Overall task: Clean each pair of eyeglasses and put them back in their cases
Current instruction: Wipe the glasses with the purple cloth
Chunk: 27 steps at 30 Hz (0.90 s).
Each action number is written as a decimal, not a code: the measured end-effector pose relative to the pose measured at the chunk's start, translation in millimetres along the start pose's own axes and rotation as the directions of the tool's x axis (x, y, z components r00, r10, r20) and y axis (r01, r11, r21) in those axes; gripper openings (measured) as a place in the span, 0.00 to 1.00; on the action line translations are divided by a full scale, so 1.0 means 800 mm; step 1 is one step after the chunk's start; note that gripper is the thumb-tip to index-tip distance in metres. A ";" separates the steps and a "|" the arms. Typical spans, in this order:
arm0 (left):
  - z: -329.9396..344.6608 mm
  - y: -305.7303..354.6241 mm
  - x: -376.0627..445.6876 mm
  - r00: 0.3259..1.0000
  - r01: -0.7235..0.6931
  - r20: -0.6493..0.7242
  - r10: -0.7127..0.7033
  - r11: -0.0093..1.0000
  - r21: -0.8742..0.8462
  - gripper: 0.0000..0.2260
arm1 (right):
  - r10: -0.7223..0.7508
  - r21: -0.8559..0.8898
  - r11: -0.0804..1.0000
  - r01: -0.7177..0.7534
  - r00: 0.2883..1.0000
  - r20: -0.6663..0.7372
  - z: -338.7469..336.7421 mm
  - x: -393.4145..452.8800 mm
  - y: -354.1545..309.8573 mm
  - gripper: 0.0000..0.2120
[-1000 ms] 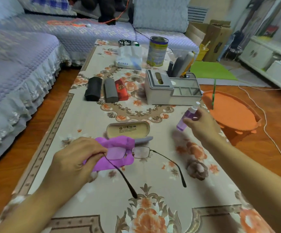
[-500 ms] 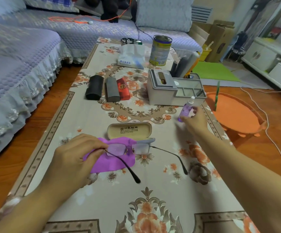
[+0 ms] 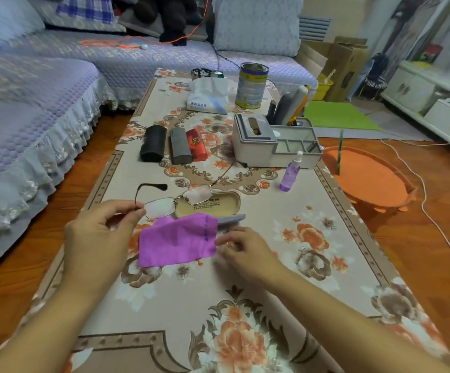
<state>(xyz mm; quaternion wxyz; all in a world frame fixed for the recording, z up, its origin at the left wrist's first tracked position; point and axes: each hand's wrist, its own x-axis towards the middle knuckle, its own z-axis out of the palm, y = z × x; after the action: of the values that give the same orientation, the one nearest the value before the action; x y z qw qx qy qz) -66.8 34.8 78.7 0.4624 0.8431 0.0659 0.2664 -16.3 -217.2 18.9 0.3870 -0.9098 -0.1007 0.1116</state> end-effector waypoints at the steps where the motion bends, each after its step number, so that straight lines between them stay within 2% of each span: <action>1: 0.002 0.000 -0.002 1.000 0.016 0.006 -0.016 1.000 -0.004 0.07 | 0.046 0.062 0.997 -0.047 0.999 0.019 0.007 0.003 -0.008 0.09; 3: 0.006 0.001 -0.005 0.998 0.062 0.004 -0.061 0.998 -0.022 0.06 | 0.090 0.134 0.987 -0.088 0.996 -0.012 0.023 0.011 -0.017 0.09; 5: 0.007 0.002 -0.006 0.996 0.091 -0.007 -0.091 0.995 -0.044 0.06 | 0.116 0.134 0.985 -0.109 0.992 -0.042 0.035 0.019 -0.023 0.10; 10: 0.005 0.007 -0.010 0.996 0.084 -0.008 -0.085 0.993 -0.079 0.07 | 0.126 0.170 0.978 -0.122 0.992 -0.012 0.042 0.017 -0.035 0.14; 13: 0.005 0.009 -0.011 0.996 0.085 0.009 -0.085 0.988 -0.131 0.09 | 0.066 0.241 0.970 -0.024 0.984 -0.167 0.013 -0.001 -0.033 0.05; 17: 0.015 0.017 -0.024 0.993 0.089 0.096 -0.068 0.969 -0.230 0.12 | 0.006 0.215 0.973 0.089 0.915 -0.404 -0.073 -0.026 -0.004 0.06; 19: 0.023 0.025 -0.037 0.987 0.015 0.156 0.030 0.961 -0.277 0.12 | 0.010 0.229 0.968 0.100 0.901 -0.435 -0.116 -0.044 0.005 0.09; 21: 0.031 0.031 -0.047 0.951 -0.207 0.174 0.257 0.943 -0.261 0.09 | -0.023 0.180 0.977 0.112 0.900 -0.435 -0.146 -0.064 0.009 0.15; 23: 0.044 0.032 -0.059 0.883 -0.387 0.171 0.437 0.884 -0.261 0.06 | -0.051 0.144 0.981 0.127 0.894 -0.445 -0.163 -0.076 0.018 0.19; 25: 0.057 0.036 -0.072 0.837 -0.460 0.180 0.517 0.843 -0.280 0.03 | -0.006 0.232 0.965 0.125 0.890 -0.456 -0.166 -0.082 0.029 0.22; 27: 0.068 0.038 -0.083 0.816 -0.470 0.211 0.538 0.830 -0.301 0.02 | 0.072 0.392 0.910 0.133 0.881 -0.467 -0.166 -0.085 0.035 0.19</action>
<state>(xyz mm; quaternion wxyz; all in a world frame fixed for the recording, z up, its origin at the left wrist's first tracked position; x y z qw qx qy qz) -99.7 -47.2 54.3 0.4753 0.7988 -0.2610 0.2607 -41.5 -345.0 97.2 0.5847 -0.8050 0.0074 -0.1005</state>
